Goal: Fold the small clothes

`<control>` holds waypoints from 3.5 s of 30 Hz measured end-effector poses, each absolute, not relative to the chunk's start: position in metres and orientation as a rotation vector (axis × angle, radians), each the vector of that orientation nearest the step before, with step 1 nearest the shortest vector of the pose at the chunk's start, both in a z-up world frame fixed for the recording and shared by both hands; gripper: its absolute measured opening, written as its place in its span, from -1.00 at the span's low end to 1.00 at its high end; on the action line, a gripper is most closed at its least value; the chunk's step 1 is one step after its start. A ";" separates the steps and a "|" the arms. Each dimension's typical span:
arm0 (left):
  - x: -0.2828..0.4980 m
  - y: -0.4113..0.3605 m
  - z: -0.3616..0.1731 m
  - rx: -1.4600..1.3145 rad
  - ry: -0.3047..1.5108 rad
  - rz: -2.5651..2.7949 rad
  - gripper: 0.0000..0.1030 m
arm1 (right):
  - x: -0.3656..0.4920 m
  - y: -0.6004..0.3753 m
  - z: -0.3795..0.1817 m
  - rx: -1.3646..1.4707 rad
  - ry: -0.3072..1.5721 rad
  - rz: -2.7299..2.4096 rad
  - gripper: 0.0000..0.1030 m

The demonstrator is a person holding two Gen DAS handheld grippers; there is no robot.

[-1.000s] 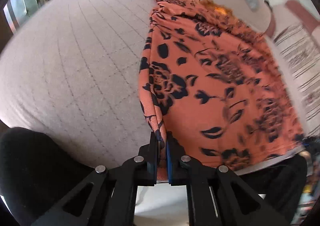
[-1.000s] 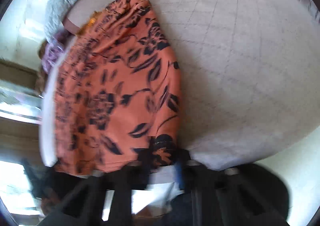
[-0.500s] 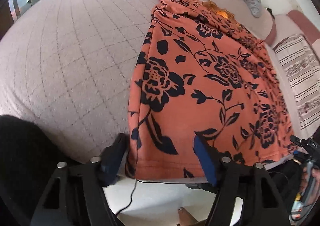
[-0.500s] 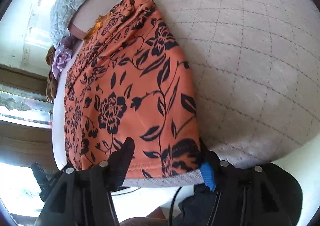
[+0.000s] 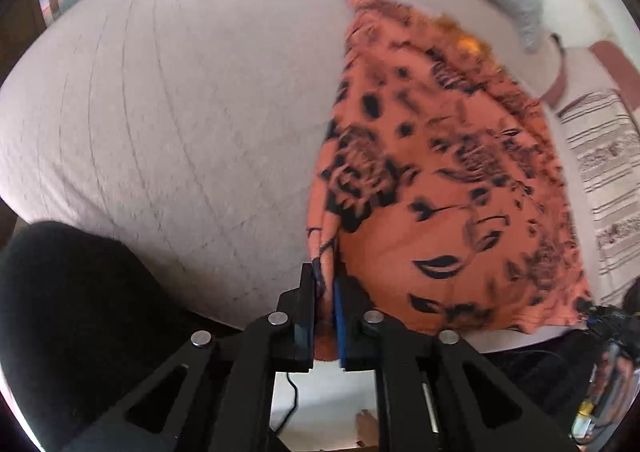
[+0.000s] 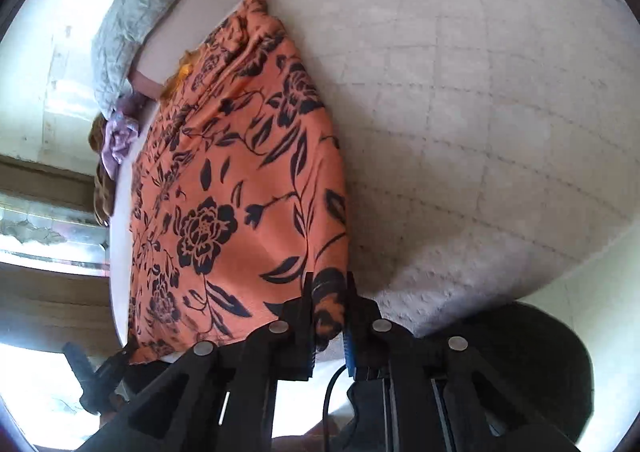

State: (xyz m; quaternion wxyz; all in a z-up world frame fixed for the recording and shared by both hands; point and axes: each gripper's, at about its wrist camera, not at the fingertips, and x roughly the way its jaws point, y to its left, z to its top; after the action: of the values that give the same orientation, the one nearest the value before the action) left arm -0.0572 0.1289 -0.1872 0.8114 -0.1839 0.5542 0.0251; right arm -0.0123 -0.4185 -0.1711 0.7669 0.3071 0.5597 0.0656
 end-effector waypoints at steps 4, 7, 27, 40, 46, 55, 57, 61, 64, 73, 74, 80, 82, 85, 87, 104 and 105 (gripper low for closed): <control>-0.063 0.134 -0.179 -0.458 1.124 0.050 0.08 | -0.009 -0.414 -0.160 0.634 1.210 0.146 0.49; -0.059 0.125 -0.180 -0.427 1.103 0.050 0.33 | -0.009 -0.416 -0.157 0.607 1.175 0.106 0.70; -0.037 0.100 -0.192 -0.351 1.155 0.049 0.60 | 0.010 -0.417 -0.180 0.748 1.250 0.202 -0.52; -0.039 0.111 -0.190 -0.364 1.197 0.040 -0.81 | 0.009 -0.421 -0.172 0.718 1.245 0.235 -0.77; -0.041 0.113 -0.191 -0.395 1.197 0.040 -0.79 | 0.013 -0.420 -0.184 0.710 1.287 0.227 -0.77; -0.037 0.120 -0.149 -0.372 1.105 0.027 -0.87 | 0.018 -0.427 -0.139 0.744 1.165 0.292 -0.84; -0.029 0.122 -0.177 -0.384 1.205 0.044 -0.87 | 0.025 -0.425 -0.150 0.735 1.204 0.282 -0.84; -0.020 0.124 -0.176 -0.394 1.233 0.043 -0.87 | 0.032 -0.421 -0.182 0.760 1.291 0.254 -0.84; 0.002 0.124 -0.139 -0.384 1.151 -0.003 -0.87 | 0.045 -0.422 -0.164 0.784 1.236 0.286 -0.84; 0.195 0.130 -0.058 -0.313 0.849 -0.033 -0.80 | 0.234 -0.423 -0.063 0.787 0.939 0.401 -0.84; 0.216 0.135 -0.066 -0.324 0.812 -0.004 -0.40 | 0.255 -0.423 -0.064 0.809 0.913 0.397 -0.77; 0.282 0.170 -0.159 -0.344 0.981 0.142 0.74 | 0.335 -0.403 -0.128 0.746 0.983 0.241 0.26; 0.255 0.185 -0.156 -0.404 0.922 0.118 0.74 | 0.314 -0.400 -0.136 0.716 0.957 0.231 0.26; 0.218 0.186 -0.152 -0.383 0.904 0.071 0.74 | 0.279 -0.396 -0.139 0.557 0.959 0.213 0.26; 0.200 0.175 -0.160 -0.354 0.954 0.013 0.74 | 0.266 -0.395 -0.151 0.493 1.008 0.207 0.26; 0.216 0.102 -0.105 -0.155 0.994 -0.037 -0.67 | 0.269 -0.343 -0.111 0.468 1.121 0.268 -0.56; 0.206 0.102 -0.090 -0.154 0.966 -0.042 -0.67 | 0.262 -0.342 -0.095 0.463 1.101 0.282 -0.57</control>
State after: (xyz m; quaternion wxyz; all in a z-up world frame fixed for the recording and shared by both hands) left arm 0.2058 0.1023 -0.0903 0.8825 -0.0740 0.4640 -0.0202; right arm 0.2617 -0.3417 -0.0951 0.8176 0.2171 0.5166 0.1323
